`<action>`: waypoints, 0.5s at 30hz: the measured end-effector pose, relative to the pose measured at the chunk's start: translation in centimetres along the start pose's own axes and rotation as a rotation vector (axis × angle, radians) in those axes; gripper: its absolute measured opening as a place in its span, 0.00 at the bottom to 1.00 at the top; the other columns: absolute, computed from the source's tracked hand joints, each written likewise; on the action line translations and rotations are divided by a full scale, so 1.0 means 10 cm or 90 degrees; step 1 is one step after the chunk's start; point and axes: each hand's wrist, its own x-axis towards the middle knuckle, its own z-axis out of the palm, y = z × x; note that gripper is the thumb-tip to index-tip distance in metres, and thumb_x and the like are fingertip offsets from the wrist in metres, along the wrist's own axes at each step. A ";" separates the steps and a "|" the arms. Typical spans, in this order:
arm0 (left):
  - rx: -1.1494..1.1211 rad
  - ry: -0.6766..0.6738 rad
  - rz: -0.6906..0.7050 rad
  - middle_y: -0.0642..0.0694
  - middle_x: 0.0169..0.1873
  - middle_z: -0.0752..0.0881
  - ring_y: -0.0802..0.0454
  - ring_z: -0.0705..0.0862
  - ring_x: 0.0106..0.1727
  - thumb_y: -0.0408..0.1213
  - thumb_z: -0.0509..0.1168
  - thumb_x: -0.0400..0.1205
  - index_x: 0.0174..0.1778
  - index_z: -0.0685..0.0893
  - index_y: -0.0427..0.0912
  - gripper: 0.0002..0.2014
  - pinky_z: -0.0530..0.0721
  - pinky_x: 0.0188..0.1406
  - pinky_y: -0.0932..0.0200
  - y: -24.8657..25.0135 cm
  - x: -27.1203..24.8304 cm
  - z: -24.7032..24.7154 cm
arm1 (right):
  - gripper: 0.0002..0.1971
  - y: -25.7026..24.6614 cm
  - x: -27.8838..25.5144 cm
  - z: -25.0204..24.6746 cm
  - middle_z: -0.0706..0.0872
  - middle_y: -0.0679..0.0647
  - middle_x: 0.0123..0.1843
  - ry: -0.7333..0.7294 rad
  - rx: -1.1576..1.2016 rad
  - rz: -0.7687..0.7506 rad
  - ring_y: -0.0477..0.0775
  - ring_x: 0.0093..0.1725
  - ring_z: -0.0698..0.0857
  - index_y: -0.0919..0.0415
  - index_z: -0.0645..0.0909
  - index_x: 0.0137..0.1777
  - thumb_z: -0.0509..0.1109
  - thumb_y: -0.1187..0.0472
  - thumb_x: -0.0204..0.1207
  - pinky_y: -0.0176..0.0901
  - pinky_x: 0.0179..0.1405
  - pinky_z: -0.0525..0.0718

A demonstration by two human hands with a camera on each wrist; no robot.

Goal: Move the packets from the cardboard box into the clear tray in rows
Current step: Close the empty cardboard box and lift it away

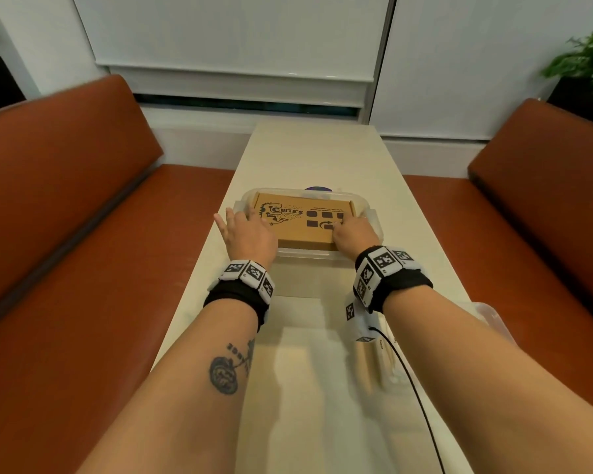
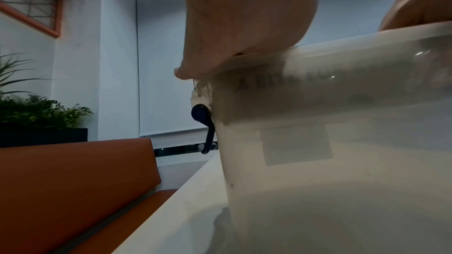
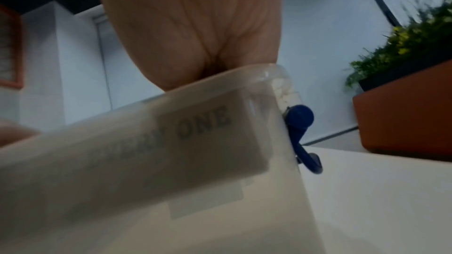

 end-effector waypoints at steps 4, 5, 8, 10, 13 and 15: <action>0.083 -0.087 0.019 0.44 0.79 0.67 0.42 0.48 0.84 0.44 0.47 0.86 0.79 0.68 0.41 0.25 0.34 0.79 0.36 0.00 0.06 0.00 | 0.24 -0.03 0.03 0.07 0.76 0.66 0.69 -0.027 -0.098 0.011 0.64 0.67 0.74 0.66 0.72 0.70 0.54 0.49 0.83 0.50 0.66 0.72; 0.103 -0.107 0.020 0.44 0.80 0.66 0.43 0.47 0.84 0.44 0.48 0.85 0.79 0.69 0.41 0.26 0.34 0.79 0.36 0.00 0.07 0.00 | 0.24 -0.03 0.05 0.08 0.76 0.66 0.69 -0.029 -0.111 0.014 0.64 0.67 0.75 0.65 0.72 0.70 0.55 0.48 0.83 0.50 0.65 0.73; 0.131 -0.135 0.020 0.43 0.82 0.62 0.44 0.46 0.85 0.43 0.50 0.83 0.75 0.74 0.43 0.25 0.32 0.78 0.36 -0.01 0.12 0.01 | 0.22 -0.03 0.08 0.11 0.78 0.64 0.67 -0.029 -0.123 0.019 0.61 0.65 0.77 0.62 0.74 0.68 0.56 0.49 0.82 0.47 0.60 0.76; 0.149 -0.146 0.020 0.42 0.82 0.62 0.43 0.46 0.84 0.43 0.50 0.83 0.72 0.78 0.45 0.23 0.32 0.78 0.36 -0.01 0.14 0.03 | 0.20 -0.02 0.11 0.12 0.79 0.63 0.66 -0.020 -0.122 0.016 0.61 0.65 0.78 0.62 0.75 0.67 0.56 0.51 0.82 0.45 0.58 0.75; 0.171 -0.156 0.017 0.42 0.81 0.65 0.42 0.47 0.84 0.43 0.49 0.83 0.66 0.83 0.46 0.22 0.32 0.78 0.35 -0.01 0.18 0.05 | 0.19 -0.01 0.13 0.12 0.80 0.64 0.66 -0.013 -0.120 0.019 0.61 0.64 0.79 0.61 0.77 0.66 0.57 0.53 0.81 0.44 0.57 0.75; 0.168 -0.157 0.014 0.42 0.80 0.66 0.42 0.48 0.84 0.44 0.47 0.84 0.64 0.85 0.45 0.23 0.32 0.78 0.35 0.01 0.19 0.06 | 0.19 -0.02 0.12 0.12 0.80 0.63 0.65 -0.009 -0.121 0.016 0.60 0.63 0.80 0.62 0.77 0.65 0.57 0.53 0.81 0.44 0.55 0.76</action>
